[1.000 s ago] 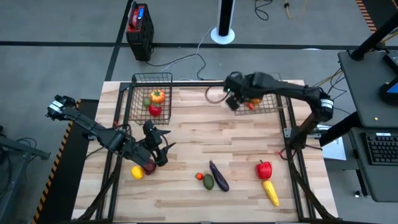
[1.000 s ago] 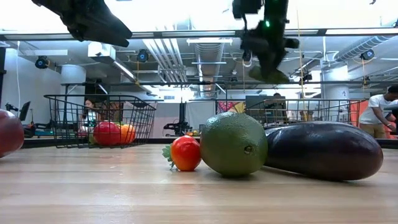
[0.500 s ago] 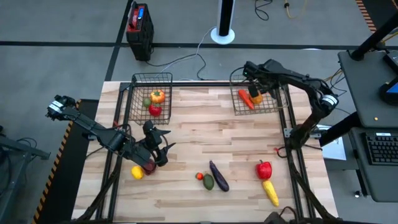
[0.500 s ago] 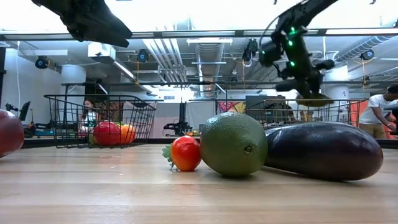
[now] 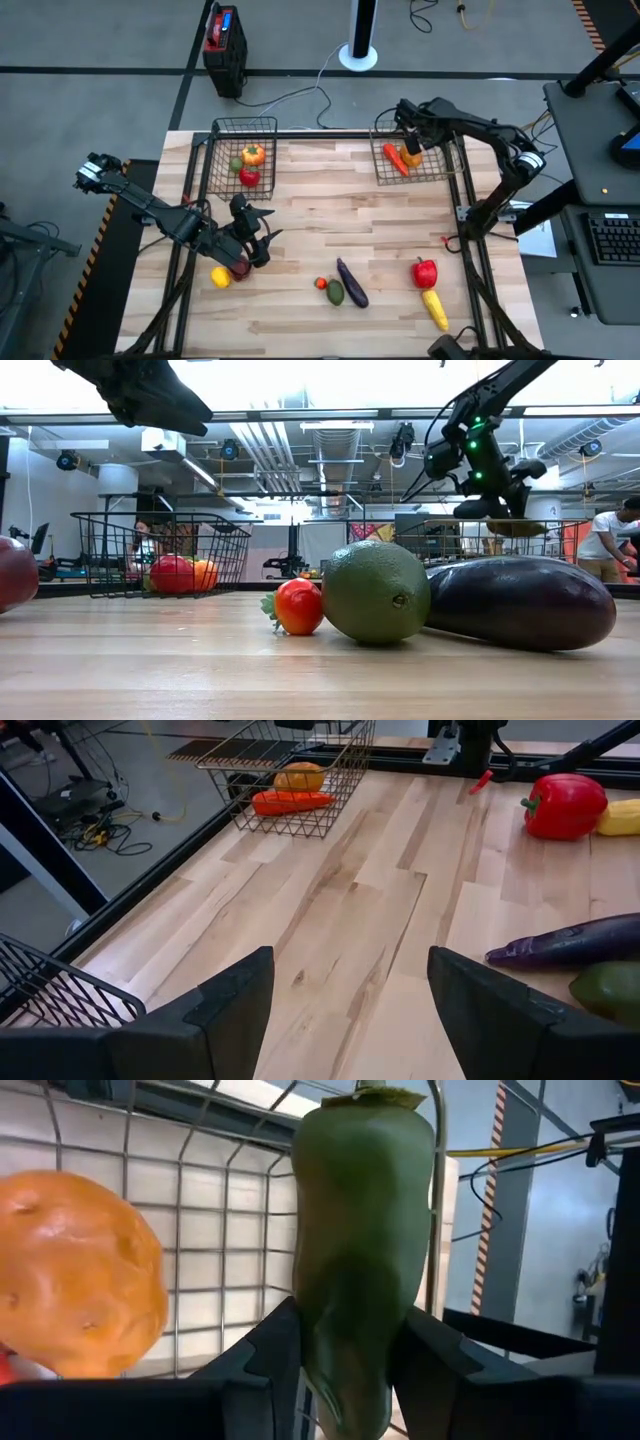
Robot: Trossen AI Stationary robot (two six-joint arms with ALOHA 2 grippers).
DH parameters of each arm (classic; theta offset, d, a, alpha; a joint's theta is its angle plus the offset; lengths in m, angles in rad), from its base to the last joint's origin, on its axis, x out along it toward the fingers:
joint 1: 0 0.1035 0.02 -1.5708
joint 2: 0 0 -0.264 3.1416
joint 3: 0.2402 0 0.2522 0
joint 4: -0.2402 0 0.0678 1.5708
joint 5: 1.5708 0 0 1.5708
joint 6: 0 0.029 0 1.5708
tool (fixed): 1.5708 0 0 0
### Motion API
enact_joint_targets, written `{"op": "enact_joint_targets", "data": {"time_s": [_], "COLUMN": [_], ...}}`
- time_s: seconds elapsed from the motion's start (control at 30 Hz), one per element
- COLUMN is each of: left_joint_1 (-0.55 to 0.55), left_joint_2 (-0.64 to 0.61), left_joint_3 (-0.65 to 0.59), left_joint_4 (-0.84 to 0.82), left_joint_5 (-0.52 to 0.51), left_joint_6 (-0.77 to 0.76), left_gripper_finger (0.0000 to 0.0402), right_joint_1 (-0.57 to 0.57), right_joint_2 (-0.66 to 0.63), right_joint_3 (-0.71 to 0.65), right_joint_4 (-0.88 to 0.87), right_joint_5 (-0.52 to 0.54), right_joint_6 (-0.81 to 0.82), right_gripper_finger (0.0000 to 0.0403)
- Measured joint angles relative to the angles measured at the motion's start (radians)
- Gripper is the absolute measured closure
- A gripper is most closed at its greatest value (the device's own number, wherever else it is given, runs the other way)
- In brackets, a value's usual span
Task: Sort produce into baskets
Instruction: Put the green chili pepper into the right wire basket, then put the apple into the left wire basket
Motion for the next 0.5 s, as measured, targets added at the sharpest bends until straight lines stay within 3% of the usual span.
{"op": "enact_joint_targets", "data": {"time_s": [0.17,0.5], "left_joint_1": [0.000,0.000], "left_joint_2": [0.000,0.000], "left_joint_3": [0.000,0.000], "left_joint_4": [0.000,0.000], "left_joint_5": [0.000,0.000], "left_joint_6": [-0.001,-0.007], "left_gripper_finger": [0.0155,0.0155], "right_joint_1": [-0.001,-0.001], "right_joint_2": [0.000,0.000], "right_joint_3": [-0.018,-0.022], "right_joint_4": [0.014,0.018], "right_joint_5": [0.002,0.017], "right_joint_6": [-0.002,-0.012], "right_gripper_finger": [0.0277,0.0229]}}
